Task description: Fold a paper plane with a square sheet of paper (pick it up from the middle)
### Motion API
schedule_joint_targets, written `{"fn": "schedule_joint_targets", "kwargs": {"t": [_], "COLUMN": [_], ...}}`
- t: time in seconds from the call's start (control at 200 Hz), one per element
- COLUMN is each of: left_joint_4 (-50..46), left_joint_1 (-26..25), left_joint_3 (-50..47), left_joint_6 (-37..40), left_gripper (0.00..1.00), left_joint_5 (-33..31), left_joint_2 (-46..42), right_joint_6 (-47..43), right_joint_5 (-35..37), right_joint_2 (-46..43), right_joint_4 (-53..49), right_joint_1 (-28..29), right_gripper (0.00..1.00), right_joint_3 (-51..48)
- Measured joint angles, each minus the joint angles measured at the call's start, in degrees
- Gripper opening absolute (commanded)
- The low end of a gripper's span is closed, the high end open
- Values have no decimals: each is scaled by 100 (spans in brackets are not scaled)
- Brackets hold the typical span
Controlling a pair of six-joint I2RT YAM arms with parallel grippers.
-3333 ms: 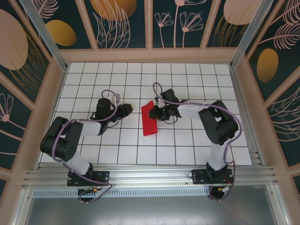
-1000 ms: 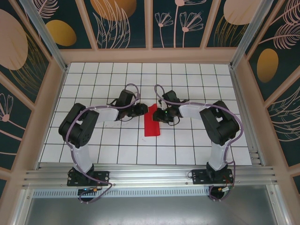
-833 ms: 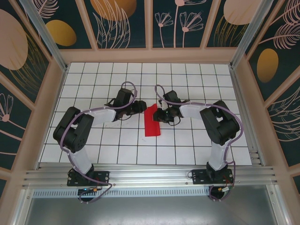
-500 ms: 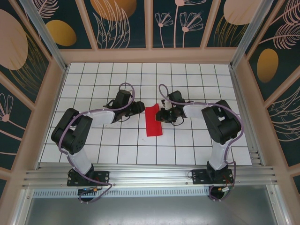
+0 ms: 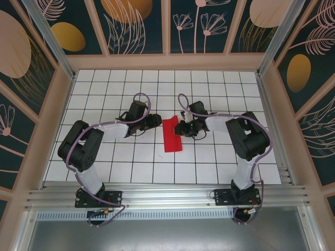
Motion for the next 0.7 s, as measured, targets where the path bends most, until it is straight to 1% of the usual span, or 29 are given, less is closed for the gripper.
{"fn": "schedule_joint_targets", "kwargs": {"t": [0.42, 0.615, 0.701], "left_joint_4": [4, 72, 157], "left_joint_1": [-2, -2, -2], "left_joint_3": [0, 0, 0], "left_joint_6": [0, 2, 2], "left_gripper": [40, 34, 30], "left_joint_5": [258, 481, 627], "left_joint_2": [146, 199, 251], "right_joint_6": [-109, -146, -149], "right_joint_5": [-20, -20, -20], "right_joint_2": [39, 66, 85], "right_joint_4": [-98, -175, -227], "right_joint_1": [2, 2, 2], "right_gripper": [28, 28, 27], "right_joint_3": [68, 120, 155]}}
